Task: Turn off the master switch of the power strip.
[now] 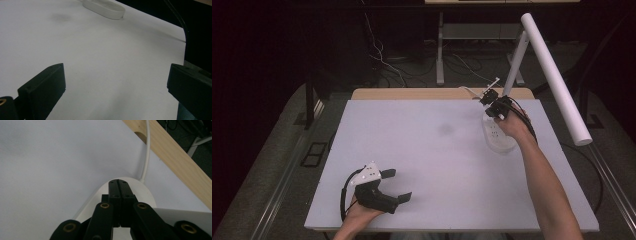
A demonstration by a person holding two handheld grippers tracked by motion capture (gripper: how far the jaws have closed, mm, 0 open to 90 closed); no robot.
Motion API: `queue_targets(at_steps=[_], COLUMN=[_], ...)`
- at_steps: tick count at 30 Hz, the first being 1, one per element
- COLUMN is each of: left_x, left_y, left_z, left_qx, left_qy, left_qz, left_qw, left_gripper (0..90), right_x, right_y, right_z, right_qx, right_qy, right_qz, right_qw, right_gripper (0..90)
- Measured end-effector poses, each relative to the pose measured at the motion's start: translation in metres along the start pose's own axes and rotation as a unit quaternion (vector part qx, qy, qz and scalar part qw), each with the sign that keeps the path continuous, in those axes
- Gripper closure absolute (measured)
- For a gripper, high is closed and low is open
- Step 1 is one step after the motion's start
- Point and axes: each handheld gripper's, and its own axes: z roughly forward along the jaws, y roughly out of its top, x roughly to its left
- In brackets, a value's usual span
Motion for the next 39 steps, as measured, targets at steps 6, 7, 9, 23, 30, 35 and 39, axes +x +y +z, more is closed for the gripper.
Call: queue_targets(at_steps=[6,7,9,23,30,35,39], left_x=[-0.001,-0.001,-0.001,-0.002,-0.004,-0.004,-0.004], left_y=[0.0,0.0,0.0,-0.001,-0.001,-0.001,-0.001], left_z=[0.001,0.001,0.001,0.001,0.002,0.003,0.003], left_qx=[0.002,0.002,0.004,0.009,0.01,0.011,0.014], left_qy=[-0.002,-0.002,-0.003,-0.006,-0.006,-0.006,-0.007], left_qz=[0.002,0.002,0.003,0.01,0.009,0.01,0.013], left_qw=[1.0,1.0,1.0,0.9999,0.9999,0.9999,0.9998], left_gripper=[1.1,1.0,1.0,1.1,1.1,1.1,1.3], right_x=[0.0,0.0,0.0,0.001,0.004,0.003,0.003], right_y=[-0.001,-0.002,-0.002,-0.006,-0.007,-0.009,-0.009], right_z=[0.009,0.01,0.012,0.022,0.023,0.023,0.023], right_qx=[0.011,0.013,0.017,0.022,0.025,0.019,0.017], right_qy=[-0.004,-0.005,-0.005,0.0,-0.002,0.0,0.0], right_qz=[-0.002,-0.003,0.001,0.007,0.005,0.012,0.018], right_qw=[0.9999,0.9999,0.9998,0.9997,0.9997,0.9997,0.9997], right_gripper=[89.0,89.0,89.0,89.1,89.2,89.4,89.4])
